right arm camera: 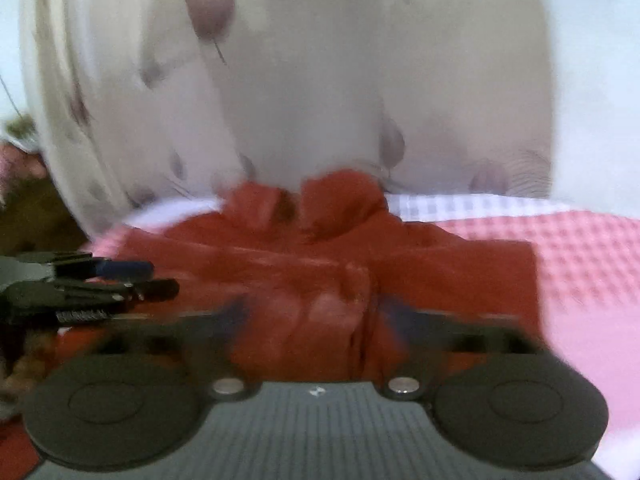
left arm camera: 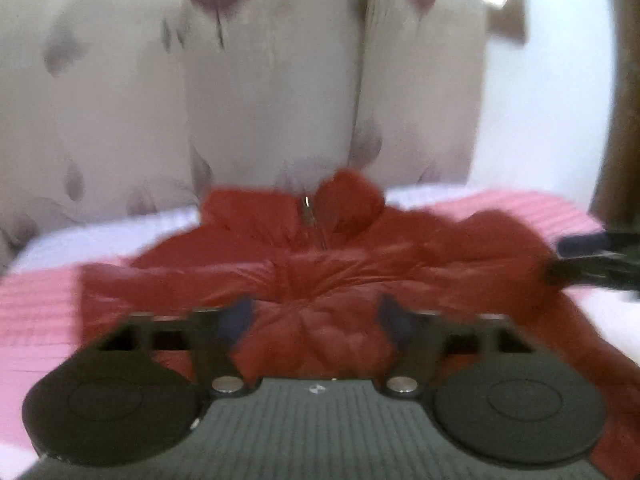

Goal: Fold large clothes

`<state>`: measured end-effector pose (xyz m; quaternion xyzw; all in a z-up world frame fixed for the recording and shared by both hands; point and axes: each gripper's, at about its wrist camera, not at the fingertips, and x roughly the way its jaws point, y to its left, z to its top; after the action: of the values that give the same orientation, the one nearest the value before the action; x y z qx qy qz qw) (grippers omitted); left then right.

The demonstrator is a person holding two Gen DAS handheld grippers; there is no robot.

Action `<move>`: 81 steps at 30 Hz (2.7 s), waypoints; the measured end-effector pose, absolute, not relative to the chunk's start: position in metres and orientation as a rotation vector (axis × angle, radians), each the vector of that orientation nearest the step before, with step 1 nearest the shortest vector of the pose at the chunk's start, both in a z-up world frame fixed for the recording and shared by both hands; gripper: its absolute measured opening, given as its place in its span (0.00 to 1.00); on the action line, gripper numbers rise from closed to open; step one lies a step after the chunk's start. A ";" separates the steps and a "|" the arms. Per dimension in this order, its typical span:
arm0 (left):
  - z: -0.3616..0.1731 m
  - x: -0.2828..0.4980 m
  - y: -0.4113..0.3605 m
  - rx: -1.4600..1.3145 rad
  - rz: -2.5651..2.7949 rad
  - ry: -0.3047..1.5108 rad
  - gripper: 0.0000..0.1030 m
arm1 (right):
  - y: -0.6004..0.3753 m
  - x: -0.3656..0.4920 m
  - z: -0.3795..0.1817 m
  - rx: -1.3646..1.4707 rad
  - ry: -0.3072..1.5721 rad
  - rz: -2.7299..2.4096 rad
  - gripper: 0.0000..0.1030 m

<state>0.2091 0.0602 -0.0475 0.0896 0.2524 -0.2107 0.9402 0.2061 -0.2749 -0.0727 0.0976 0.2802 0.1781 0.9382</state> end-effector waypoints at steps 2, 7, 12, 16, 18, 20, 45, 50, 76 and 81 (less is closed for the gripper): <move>-0.033 0.159 0.088 0.210 -0.444 0.427 0.98 | -0.301 0.151 -0.066 0.229 0.547 0.377 1.00; -0.027 0.064 0.166 0.181 -0.418 0.389 1.00 | -0.343 0.024 -0.083 0.350 0.598 0.320 1.00; -0.043 0.022 0.240 0.060 -0.272 0.509 0.86 | -0.345 -0.041 -0.115 0.498 0.677 0.313 1.00; -0.066 0.021 0.286 -0.158 -0.265 0.701 0.63 | -0.338 -0.049 -0.125 0.557 0.665 0.314 1.00; -0.077 0.021 0.294 -0.227 -0.277 0.746 0.61 | -0.338 -0.044 -0.129 0.594 0.652 0.333 1.00; -0.086 0.020 0.292 -0.232 -0.306 0.757 0.61 | -0.336 -0.033 -0.135 0.608 0.698 0.300 0.89; -0.117 0.024 0.276 -0.280 -0.460 0.855 0.16 | -0.303 -0.009 -0.135 0.455 0.767 0.292 0.26; -0.102 0.014 0.263 -0.201 -0.453 0.799 0.13 | -0.274 -0.017 -0.118 0.208 0.723 0.246 0.19; -0.026 -0.036 0.276 -0.262 -0.499 0.589 0.11 | -0.317 -0.070 -0.077 0.733 0.632 0.481 0.17; 0.012 -0.011 0.259 -0.315 -0.483 0.482 0.11 | -0.328 -0.044 -0.051 0.853 0.547 0.520 0.17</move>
<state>-0.0107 0.2592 0.0124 -0.1538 0.2352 -0.2360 0.9302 -0.0445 -0.3281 -0.0506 0.4040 0.2590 0.2463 0.8420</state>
